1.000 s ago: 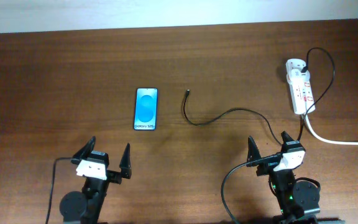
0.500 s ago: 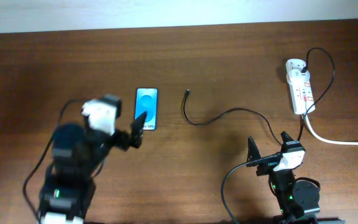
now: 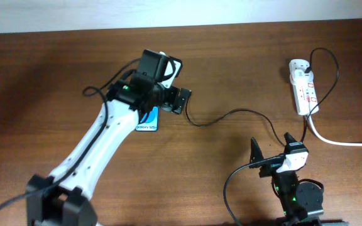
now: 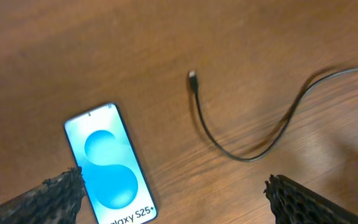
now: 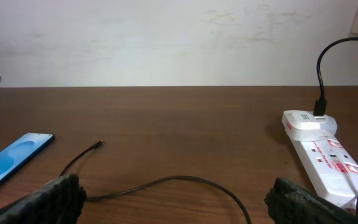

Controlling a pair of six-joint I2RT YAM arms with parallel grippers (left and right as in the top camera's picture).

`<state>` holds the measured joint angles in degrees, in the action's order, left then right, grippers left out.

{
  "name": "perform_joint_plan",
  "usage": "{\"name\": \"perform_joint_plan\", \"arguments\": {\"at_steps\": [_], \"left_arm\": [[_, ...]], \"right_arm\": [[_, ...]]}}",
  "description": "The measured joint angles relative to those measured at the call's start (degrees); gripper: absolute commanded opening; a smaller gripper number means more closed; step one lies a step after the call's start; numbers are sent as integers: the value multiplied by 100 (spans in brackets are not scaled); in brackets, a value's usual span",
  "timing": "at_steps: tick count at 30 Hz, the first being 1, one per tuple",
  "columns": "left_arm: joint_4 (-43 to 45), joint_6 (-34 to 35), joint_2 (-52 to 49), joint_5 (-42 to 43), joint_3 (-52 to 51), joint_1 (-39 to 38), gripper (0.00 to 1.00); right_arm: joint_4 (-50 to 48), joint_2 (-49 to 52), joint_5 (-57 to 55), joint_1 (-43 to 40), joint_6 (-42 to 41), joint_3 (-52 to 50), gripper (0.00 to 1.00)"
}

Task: Plug charger to phone and switch on socket
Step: 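Move the left gripper over the blue phone and lower toward it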

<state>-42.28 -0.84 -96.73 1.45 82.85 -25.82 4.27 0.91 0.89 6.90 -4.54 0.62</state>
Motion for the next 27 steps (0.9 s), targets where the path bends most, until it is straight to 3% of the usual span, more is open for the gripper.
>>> {"name": "perform_joint_plan", "arguments": {"at_steps": [9, 16, 27], "left_arm": [[28, 72, -863, 109, 24, 13, 99], [225, 1528, -1331, 151, 31, 933, 99], [-356, 1670, -1746, -90, 503, 984, 99]], "right_arm": [[0, 0, 0, 0, -2, 0, 99], [0, 0, 0, 0, 4, 0, 98], [2, 0, 0, 0, 0, 0, 98]]}}
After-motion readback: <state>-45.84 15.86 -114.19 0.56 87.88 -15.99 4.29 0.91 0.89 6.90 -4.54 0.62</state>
